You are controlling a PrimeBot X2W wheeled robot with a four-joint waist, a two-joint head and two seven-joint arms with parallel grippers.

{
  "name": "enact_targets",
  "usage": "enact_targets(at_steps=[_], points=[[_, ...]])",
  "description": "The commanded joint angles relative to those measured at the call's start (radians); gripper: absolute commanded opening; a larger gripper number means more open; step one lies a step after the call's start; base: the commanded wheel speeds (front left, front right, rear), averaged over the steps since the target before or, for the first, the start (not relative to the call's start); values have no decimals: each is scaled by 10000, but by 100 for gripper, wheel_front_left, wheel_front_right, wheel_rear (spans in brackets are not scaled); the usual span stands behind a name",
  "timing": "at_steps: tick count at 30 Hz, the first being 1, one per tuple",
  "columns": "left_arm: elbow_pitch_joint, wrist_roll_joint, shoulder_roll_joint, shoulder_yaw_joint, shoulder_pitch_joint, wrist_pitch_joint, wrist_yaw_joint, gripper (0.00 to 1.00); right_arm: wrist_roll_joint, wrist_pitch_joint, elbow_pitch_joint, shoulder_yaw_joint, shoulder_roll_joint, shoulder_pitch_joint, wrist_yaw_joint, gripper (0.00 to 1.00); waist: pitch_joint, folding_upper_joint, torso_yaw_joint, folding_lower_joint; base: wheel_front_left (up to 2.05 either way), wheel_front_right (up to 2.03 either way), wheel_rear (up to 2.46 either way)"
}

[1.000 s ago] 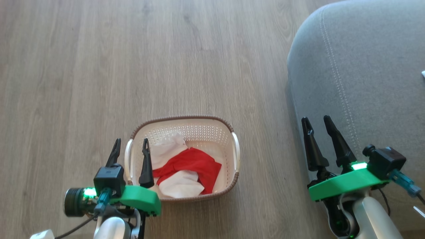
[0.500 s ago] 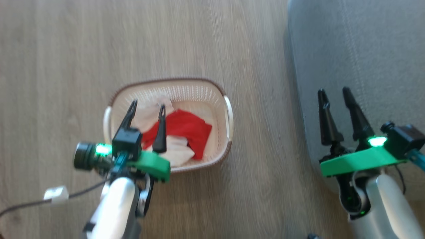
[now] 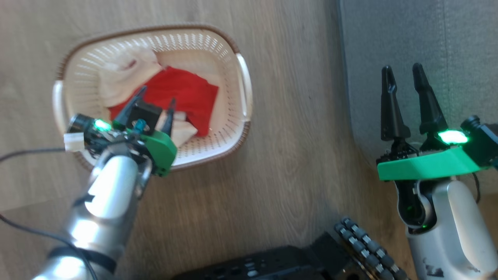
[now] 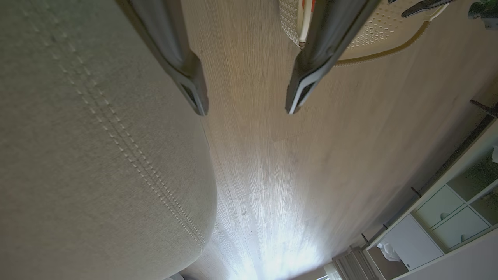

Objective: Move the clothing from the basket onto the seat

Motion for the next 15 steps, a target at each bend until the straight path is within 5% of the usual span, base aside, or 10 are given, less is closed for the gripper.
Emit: enact_targets(at_steps=[1,15], points=[[169,157,300,106,-255,-53,-29,100,-8,-65,-339,170,47,62,-2,100,783,0,-601,-3,0,0,0],[4619,1517,1034,-1444,-3062,310,-738,100,529,-65,-635,454,190,-28,-2,100,2022,0,-1327,-3,0,0,0]])
